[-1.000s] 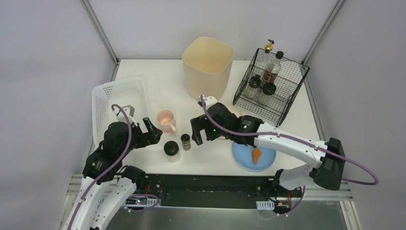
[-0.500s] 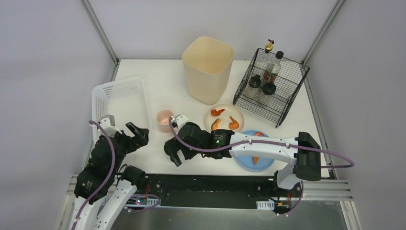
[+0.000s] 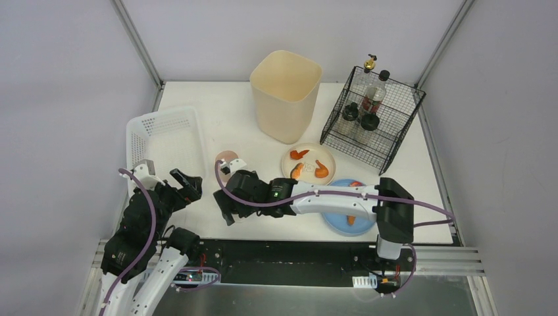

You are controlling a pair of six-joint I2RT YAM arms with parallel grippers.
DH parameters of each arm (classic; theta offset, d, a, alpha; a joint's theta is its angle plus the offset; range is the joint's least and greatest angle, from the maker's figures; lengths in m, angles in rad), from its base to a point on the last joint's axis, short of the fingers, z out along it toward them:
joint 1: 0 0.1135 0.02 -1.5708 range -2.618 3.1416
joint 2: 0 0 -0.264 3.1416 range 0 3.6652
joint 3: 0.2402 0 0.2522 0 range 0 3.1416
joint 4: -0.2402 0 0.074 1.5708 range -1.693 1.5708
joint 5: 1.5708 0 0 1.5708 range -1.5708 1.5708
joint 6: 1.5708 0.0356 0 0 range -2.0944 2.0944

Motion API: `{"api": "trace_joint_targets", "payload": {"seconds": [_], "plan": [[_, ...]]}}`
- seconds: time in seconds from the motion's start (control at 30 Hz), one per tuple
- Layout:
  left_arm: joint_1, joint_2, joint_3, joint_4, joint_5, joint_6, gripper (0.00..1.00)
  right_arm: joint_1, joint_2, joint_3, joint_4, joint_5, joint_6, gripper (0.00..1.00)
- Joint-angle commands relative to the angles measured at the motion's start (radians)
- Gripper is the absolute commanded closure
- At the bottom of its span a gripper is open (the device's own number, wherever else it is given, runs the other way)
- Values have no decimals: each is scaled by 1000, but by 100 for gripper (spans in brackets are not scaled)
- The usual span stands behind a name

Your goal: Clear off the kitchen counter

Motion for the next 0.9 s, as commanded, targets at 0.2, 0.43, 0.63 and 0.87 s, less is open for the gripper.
{"api": "trace_joint_targets", "payload": {"seconds": [0.2, 0.43, 0.63, 0.87], "plan": [[9, -17, 7, 0, -21, -21, 0, 6, 104, 125, -39, 116, 20, 1], [8, -21, 6, 1, -19, -21, 0, 1, 151, 145, -54, 145, 27, 1], [9, -21, 6, 1, -17, -21, 0, -1, 167, 138, -44, 158, 37, 1], [9, -18, 7, 1, -16, -21, 0, -2, 183, 145, -41, 139, 36, 9]]}}
